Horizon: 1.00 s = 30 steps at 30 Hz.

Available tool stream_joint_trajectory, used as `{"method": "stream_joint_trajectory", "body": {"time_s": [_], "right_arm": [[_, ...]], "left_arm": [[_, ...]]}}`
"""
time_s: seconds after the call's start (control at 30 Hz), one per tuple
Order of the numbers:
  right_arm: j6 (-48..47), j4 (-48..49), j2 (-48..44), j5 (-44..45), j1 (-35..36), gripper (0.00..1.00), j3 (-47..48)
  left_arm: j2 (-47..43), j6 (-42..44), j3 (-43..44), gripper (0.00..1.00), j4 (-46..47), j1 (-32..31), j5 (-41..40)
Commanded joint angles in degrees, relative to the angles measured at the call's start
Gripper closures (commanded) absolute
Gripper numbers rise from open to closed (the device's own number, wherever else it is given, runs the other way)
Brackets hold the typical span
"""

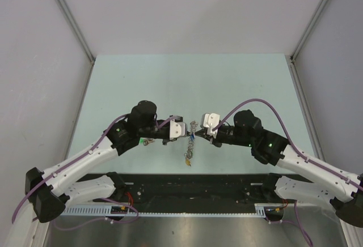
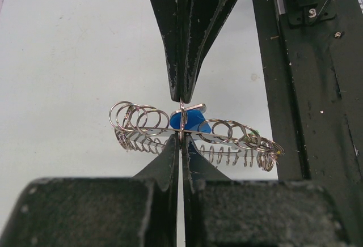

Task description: Put the keys on the keyring

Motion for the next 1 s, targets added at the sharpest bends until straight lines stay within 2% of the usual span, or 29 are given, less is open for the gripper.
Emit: {"method": "stream_joint_trajectory", "body": {"time_s": [0.0, 0.97], "right_arm": [[-0.6, 2.3, 0.4, 0.2, 0.9, 1.0, 1.3], [-3.2, 1.4, 3.1, 4.5, 5.0, 1.0, 5.0]], "left_arm": [[0.2, 0.0, 1.7, 1.0, 1.7, -0.3, 1.1], [2.9, -1.5, 4.2, 1.0, -1.0, -0.3, -1.0]]}}
